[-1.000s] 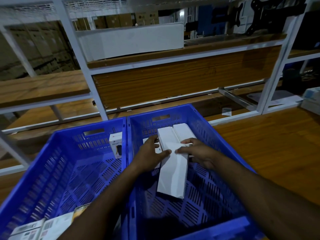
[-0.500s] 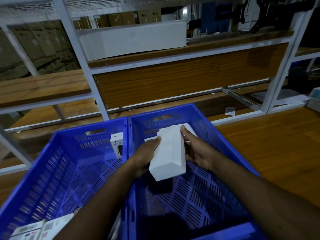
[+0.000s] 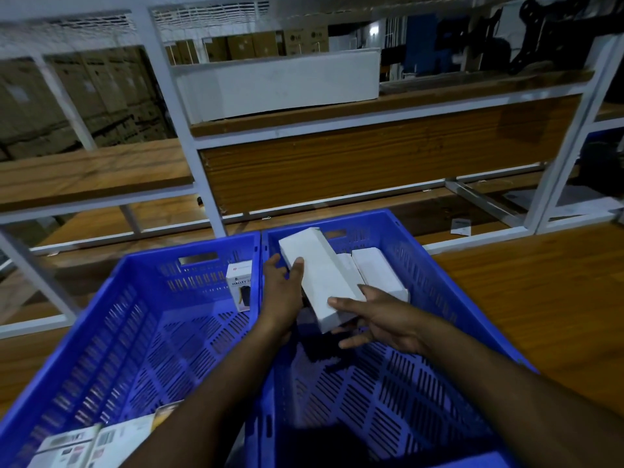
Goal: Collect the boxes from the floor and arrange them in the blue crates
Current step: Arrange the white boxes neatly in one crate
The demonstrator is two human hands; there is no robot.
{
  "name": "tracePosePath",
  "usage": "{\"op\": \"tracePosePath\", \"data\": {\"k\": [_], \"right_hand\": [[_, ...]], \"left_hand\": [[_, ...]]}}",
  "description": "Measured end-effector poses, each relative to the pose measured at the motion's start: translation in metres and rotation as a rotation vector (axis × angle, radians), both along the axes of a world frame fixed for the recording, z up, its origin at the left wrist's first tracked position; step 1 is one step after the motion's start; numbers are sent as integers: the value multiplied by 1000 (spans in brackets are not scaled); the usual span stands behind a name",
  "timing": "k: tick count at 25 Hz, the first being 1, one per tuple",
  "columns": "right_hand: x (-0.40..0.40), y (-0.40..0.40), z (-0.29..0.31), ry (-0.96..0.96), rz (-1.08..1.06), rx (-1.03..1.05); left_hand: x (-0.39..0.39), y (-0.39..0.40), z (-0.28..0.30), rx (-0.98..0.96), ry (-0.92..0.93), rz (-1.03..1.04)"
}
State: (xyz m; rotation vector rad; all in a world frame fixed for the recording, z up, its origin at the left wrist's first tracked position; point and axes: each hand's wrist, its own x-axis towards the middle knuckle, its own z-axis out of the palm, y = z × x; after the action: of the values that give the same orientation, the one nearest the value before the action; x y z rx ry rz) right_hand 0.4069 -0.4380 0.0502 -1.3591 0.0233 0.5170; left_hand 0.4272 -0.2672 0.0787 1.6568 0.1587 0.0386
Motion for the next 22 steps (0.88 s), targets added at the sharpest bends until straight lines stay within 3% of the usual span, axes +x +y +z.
{"op": "tracePosePath", "data": {"k": [7,11,22], "right_hand": [[8,32,-22,57,-133,15],[16,45,-40,147,-118,-34],[53,59,-57,446,-288,148]], "left_hand": [[11,34,-9,357,-305,196],[20,58,-16,405,-257,263],[24,58,-24,464,-237,202]]}}
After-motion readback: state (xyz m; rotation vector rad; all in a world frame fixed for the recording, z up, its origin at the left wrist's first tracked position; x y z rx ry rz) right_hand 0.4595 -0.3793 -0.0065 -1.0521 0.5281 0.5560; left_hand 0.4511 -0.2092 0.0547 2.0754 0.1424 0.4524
